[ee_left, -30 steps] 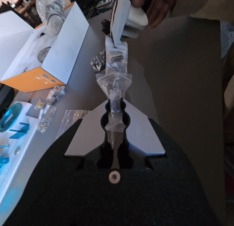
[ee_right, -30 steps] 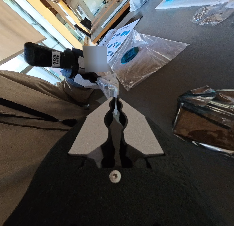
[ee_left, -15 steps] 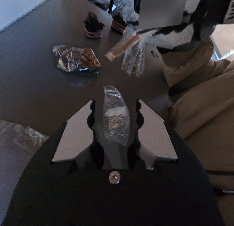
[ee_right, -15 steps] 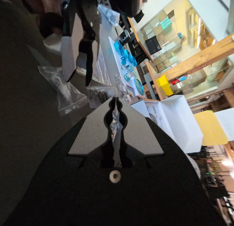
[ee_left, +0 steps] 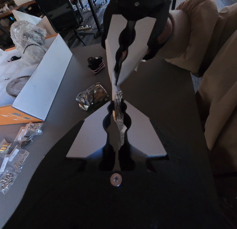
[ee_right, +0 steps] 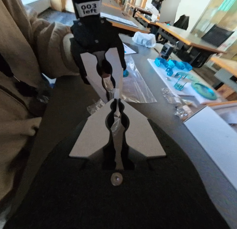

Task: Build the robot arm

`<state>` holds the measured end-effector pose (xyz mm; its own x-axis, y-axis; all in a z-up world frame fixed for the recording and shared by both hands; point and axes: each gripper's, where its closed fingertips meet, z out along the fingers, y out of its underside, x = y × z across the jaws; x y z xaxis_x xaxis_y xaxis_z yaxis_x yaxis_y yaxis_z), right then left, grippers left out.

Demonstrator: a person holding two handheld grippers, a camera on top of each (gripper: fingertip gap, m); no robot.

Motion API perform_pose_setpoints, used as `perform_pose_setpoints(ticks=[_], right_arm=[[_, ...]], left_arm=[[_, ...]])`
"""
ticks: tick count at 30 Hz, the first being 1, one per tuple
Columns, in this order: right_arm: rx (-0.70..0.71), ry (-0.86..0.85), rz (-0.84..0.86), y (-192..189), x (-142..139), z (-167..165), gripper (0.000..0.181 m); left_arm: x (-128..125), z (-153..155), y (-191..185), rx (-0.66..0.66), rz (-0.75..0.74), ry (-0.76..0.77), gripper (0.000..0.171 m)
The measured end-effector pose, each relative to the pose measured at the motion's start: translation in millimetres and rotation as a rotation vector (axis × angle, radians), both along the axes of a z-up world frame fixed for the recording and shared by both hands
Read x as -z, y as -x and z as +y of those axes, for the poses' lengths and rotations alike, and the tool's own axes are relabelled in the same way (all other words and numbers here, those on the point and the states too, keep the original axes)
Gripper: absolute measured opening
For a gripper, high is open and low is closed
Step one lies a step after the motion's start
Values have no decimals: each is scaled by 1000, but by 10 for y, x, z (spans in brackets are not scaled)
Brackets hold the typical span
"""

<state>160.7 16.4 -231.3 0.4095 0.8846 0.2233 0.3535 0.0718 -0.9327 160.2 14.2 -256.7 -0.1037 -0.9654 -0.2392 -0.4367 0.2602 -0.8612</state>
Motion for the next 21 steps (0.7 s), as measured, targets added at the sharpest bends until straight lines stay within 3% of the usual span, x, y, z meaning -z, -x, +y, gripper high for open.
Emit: perform_pose_setpoints(ticks=[3, 5, 7, 10, 12, 17, 21], right_arm=[[21, 184, 85, -43, 36, 133, 6], [75, 190, 195, -105, -55, 256, 27], [167, 243, 319, -229, -124, 397, 26], [160, 377, 455, -152, -114, 420, 16], [103, 440, 536, 18, -110, 396, 20], [23, 528, 667, 215, -135, 445, 7], [2, 618, 671, 238, -40, 464, 5]], left_arm=[[38, 85, -14, -56, 3, 139, 9], [17, 156, -15, -84, -50, 313, 9], [-66, 242, 8, -99, -145, 536, 9], [-265, 360, 80, -76, -328, 800, 8], [-342, 394, 119, -52, -399, 919, 8], [-388, 404, 166, -7, -470, 1082, 9], [-310, 435, 201, -31, -440, 1058, 10]])
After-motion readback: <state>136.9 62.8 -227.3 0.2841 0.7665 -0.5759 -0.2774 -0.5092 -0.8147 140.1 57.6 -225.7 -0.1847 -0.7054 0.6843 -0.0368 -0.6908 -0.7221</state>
